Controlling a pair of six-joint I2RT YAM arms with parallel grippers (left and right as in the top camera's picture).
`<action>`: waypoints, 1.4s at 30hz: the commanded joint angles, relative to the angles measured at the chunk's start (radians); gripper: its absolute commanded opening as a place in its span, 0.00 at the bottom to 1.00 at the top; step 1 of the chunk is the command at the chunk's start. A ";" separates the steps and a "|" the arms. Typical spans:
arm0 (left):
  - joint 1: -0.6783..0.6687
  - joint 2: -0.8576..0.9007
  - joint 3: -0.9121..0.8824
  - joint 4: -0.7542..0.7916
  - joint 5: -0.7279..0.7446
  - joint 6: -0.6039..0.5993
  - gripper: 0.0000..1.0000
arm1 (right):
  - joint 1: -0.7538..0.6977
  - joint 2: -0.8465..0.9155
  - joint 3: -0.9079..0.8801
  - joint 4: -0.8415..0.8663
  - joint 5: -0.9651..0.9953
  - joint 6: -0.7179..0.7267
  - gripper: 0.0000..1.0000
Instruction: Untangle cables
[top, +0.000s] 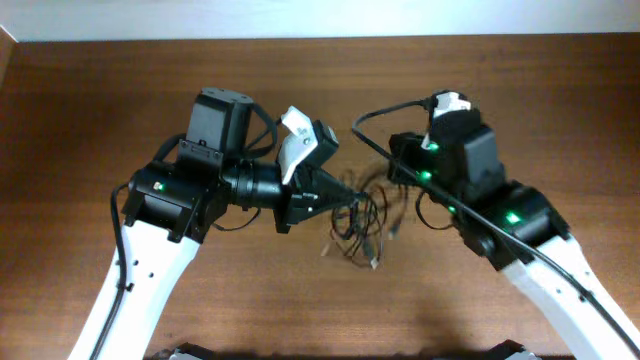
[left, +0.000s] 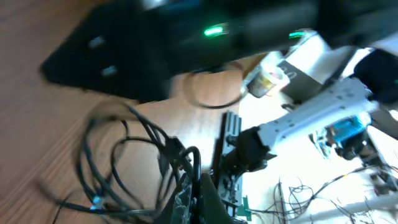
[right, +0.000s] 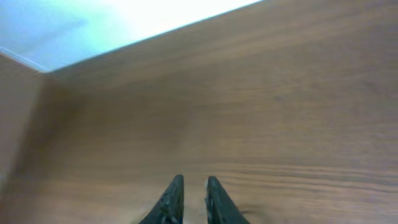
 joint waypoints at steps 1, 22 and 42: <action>0.001 -0.024 0.007 -0.022 0.278 0.231 0.00 | -0.036 0.039 0.012 -0.050 0.201 0.002 0.14; 0.002 -0.056 0.007 0.527 -0.117 -0.318 0.00 | -0.317 -0.334 0.011 -0.314 -0.727 -0.369 0.87; 0.656 -0.293 0.011 0.735 -0.093 -0.706 0.00 | -0.381 0.127 0.011 -0.219 -0.144 -0.161 0.98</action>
